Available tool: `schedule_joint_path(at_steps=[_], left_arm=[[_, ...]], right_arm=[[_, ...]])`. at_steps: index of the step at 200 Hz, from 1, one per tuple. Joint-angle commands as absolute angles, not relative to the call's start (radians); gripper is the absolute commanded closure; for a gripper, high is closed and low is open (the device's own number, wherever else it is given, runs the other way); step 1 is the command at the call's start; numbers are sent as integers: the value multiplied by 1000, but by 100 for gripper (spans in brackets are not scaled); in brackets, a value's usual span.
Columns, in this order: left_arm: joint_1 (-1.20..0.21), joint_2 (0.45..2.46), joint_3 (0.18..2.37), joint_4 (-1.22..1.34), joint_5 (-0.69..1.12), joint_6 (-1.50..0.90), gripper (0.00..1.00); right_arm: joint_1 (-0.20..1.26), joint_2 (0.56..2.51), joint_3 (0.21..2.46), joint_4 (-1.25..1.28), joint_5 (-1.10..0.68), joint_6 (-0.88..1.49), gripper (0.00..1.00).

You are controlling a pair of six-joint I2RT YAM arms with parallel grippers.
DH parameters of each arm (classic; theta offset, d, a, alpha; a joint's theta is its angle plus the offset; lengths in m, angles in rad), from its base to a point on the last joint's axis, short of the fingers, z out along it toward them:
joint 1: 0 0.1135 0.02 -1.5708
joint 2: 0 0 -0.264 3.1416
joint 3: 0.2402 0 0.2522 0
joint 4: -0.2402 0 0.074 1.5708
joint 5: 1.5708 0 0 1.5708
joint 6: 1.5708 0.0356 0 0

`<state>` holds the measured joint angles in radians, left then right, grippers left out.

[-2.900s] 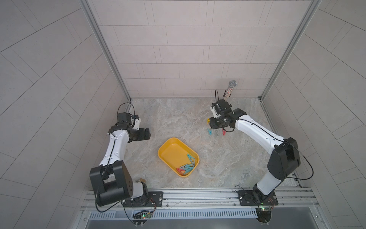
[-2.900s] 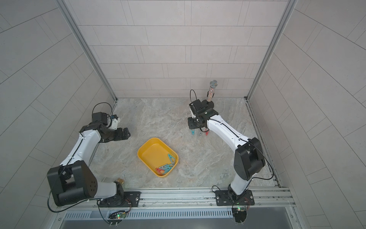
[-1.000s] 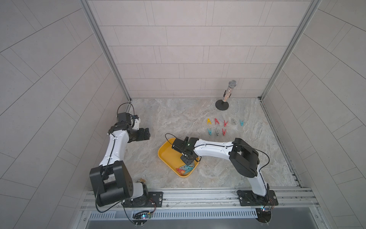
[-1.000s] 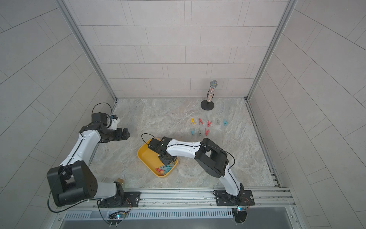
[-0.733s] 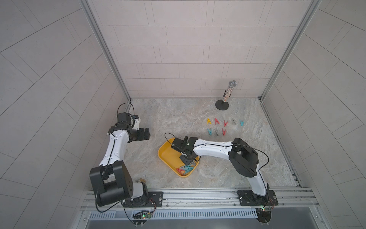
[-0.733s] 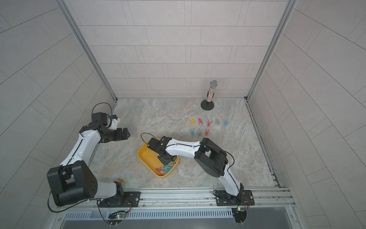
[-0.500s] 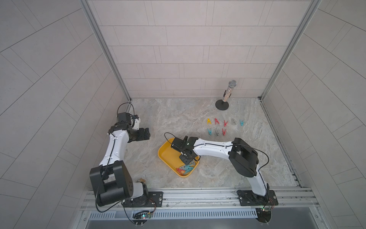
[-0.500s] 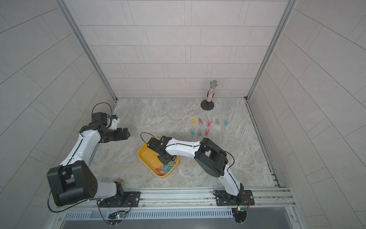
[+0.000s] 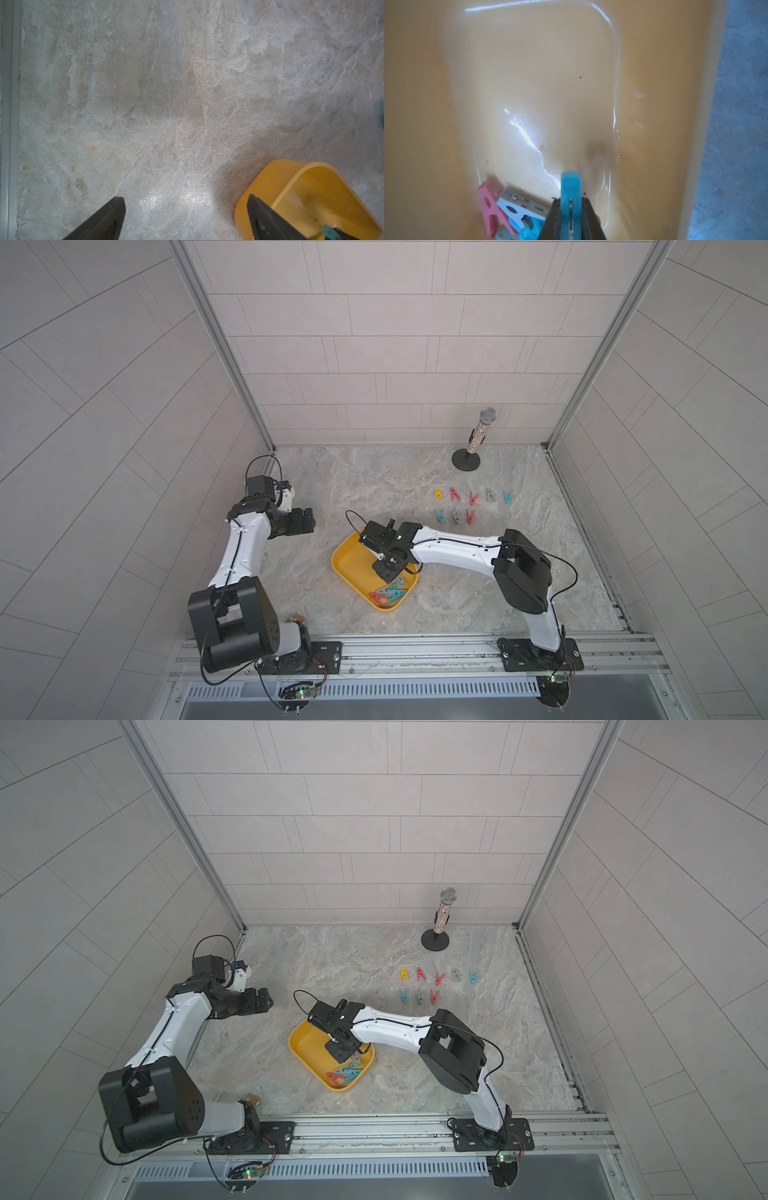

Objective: Take the clothespins out of the storage box
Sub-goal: Pick up the clothespin from the storage box.

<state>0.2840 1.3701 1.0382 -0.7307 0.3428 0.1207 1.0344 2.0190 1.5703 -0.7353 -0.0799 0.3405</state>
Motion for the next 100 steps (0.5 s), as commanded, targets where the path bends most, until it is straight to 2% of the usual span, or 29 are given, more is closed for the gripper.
schedule_joint_path(at_steps=[1, 42, 56, 69, 100], left_arm=[[290, 1368, 1052, -735, 340, 124, 0], [289, 1367, 1052, -735, 339, 124, 0], [290, 1365, 1053, -734, 339, 123, 0], [290, 1365, 1053, -735, 339, 123, 0], [290, 1364, 1054, -735, 339, 123, 0]], right_arm=[[1018, 1980, 1573, -705, -154, 339, 95], [988, 2017, 1572, -644, -250, 365, 93], [982, 2039, 1583, -634, -269, 368, 88], [976, 2062, 1597, -633, -267, 372, 85], [969, 2109, 1622, -631, -232, 362, 85]])
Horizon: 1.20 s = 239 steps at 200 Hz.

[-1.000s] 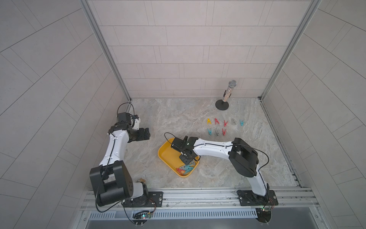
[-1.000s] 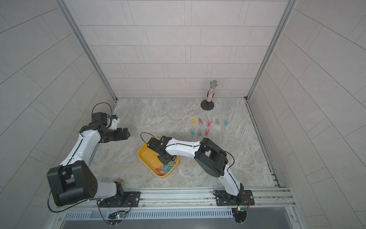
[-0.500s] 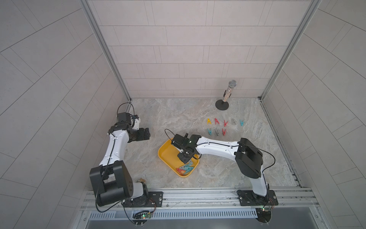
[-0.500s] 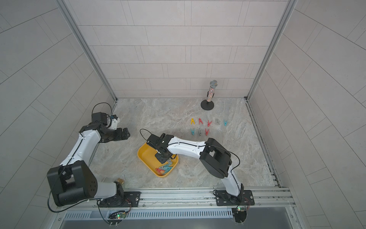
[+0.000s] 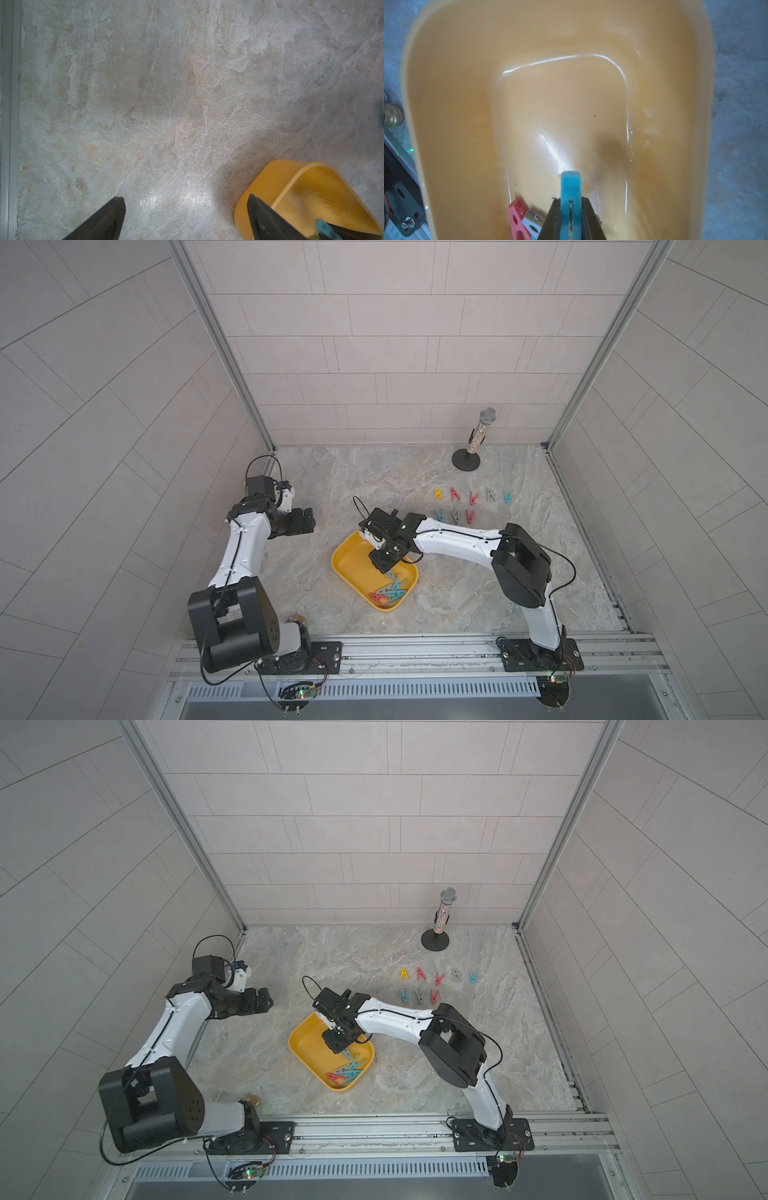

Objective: Take the clothespins out of the storage box
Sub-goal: Pick up the clothespin from the storage box.

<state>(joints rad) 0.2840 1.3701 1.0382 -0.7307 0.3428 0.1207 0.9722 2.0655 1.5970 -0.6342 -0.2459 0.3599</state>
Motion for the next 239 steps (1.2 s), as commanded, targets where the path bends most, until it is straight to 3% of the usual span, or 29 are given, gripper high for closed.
schedule_joint_path(at_steps=[1, 78, 165, 194, 239], left_arm=[[290, 1364, 1054, -735, 339, 123, 0], [290, 1358, 1055, -738, 342, 121, 0], [291, 1355, 1056, -738, 344, 120, 0], [291, 1356, 1055, -737, 344, 120, 0], [291, 1354, 1055, -738, 343, 120, 0]], right_arm=[[969, 2111, 1623, -631, -230, 362, 85], [959, 2177, 1681, -635, -198, 363, 68], [951, 2213, 1712, -665, -202, 357, 65], [951, 2220, 1710, -673, -193, 352, 68], [953, 2190, 1714, -671, -189, 348, 84]])
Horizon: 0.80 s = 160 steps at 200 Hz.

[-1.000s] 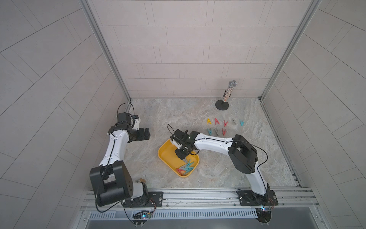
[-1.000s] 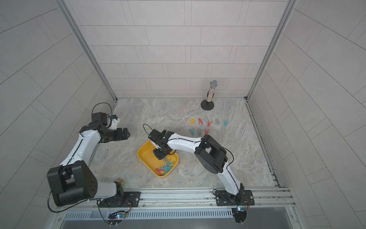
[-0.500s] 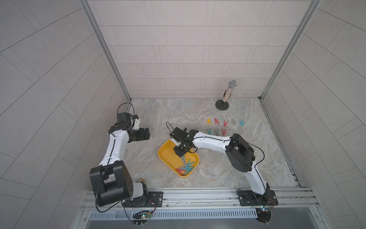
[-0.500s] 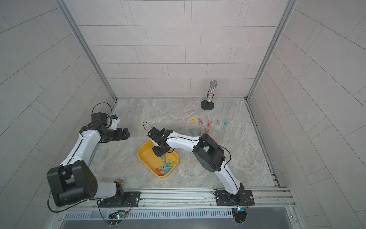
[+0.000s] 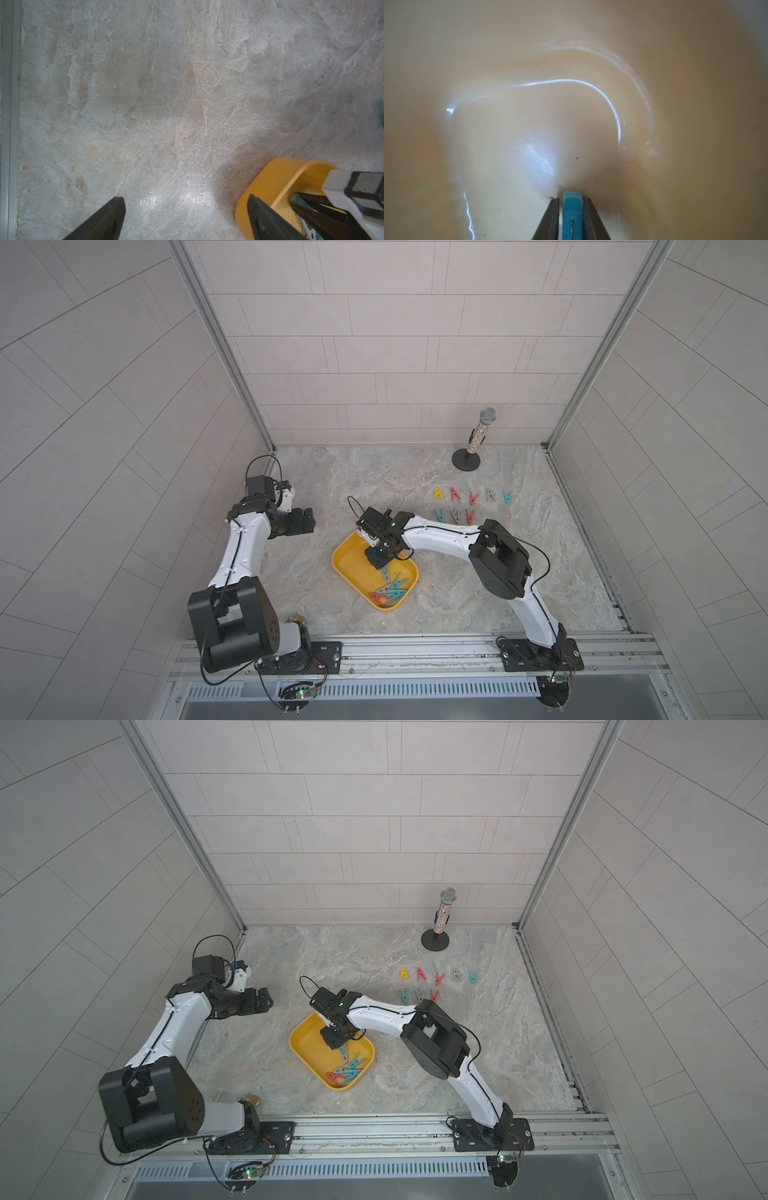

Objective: Take the clothespins out of the storage box
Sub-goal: Pick up the clothespin from the storage box, then place the clothespin at the center of the board.

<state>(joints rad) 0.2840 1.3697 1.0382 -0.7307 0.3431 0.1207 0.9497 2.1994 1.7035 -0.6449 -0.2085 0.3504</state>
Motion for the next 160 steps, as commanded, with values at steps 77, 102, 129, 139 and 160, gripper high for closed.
schedule_joint_path(at_steps=[77, 102, 129, 139, 160], left_arm=[[292, 1358, 1055, -738, 343, 122, 0], [293, 1356, 1055, -738, 342, 121, 0], [292, 1358, 1054, -737, 342, 121, 0], [292, 1359, 1054, -738, 342, 121, 0], [292, 1359, 1055, -737, 344, 121, 0]], right_arm=[[953, 2020, 1734, -651, -236, 325, 97], [943, 1952, 1728, -646, -202, 324, 98], [884, 1873, 1677, -641, -163, 346, 98], [849, 1842, 1645, -641, -147, 356, 98], [766, 1775, 1562, -650, -93, 381, 98]])
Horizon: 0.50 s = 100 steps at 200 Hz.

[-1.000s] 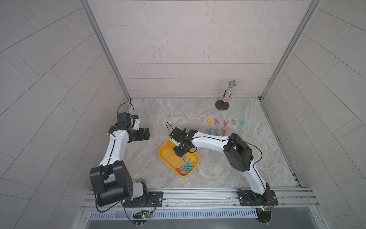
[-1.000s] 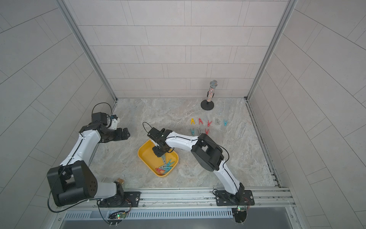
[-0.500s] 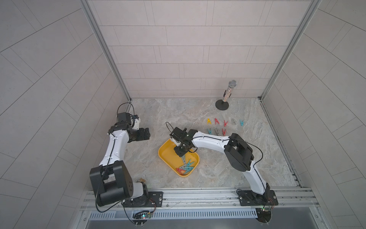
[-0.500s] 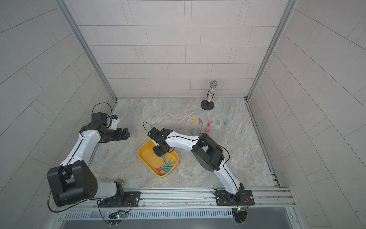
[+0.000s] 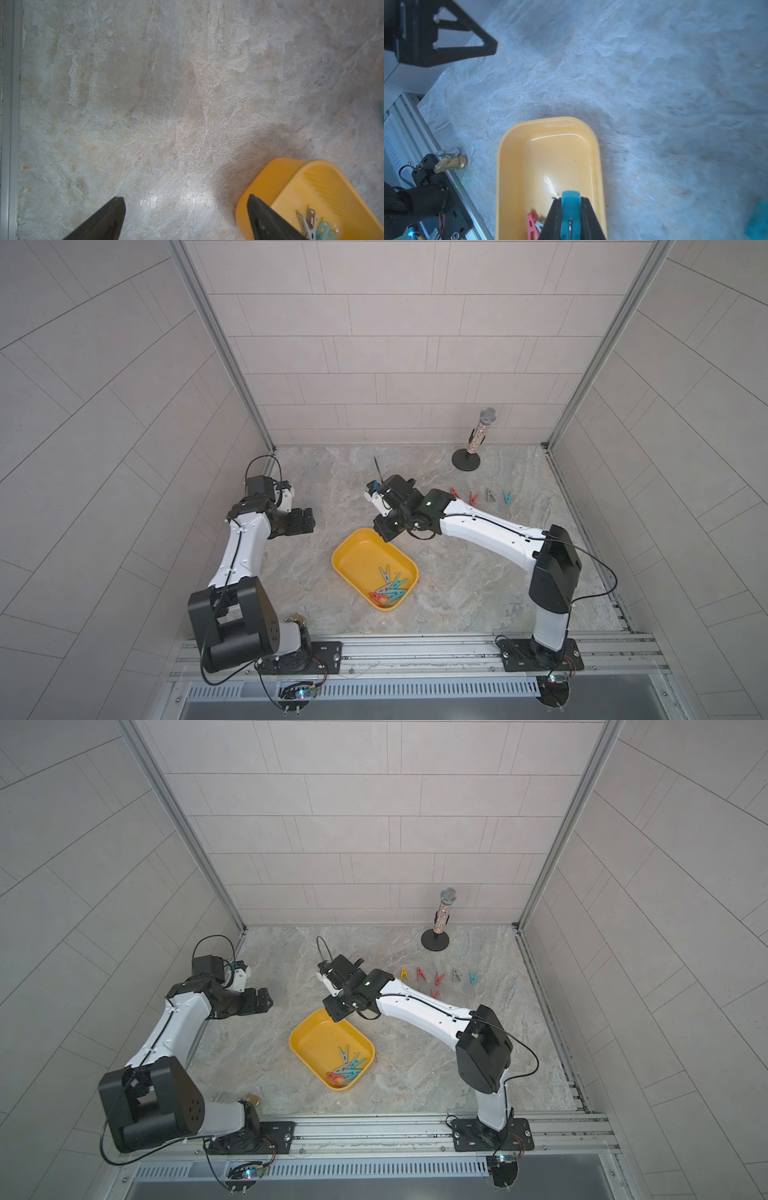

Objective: Take the clothespins out of the storage box
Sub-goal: Place the clothespin at the center of the board.

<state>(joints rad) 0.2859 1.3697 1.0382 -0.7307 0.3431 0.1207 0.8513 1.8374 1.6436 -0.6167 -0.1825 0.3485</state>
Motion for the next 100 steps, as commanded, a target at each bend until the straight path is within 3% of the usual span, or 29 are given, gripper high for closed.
schedule_joint_path(at_steps=[1, 48, 100], left_arm=[[292, 1359, 1054, -737, 345, 121, 0], [294, 1358, 1055, -737, 348, 120, 0], [295, 1357, 1055, -738, 350, 120, 0]], right_arm=[[763, 1771, 1559, -652, -90, 381, 98], [548, 1663, 1358, -709, 108, 434, 98], [360, 1701, 1274, -745, 256, 417, 98]])
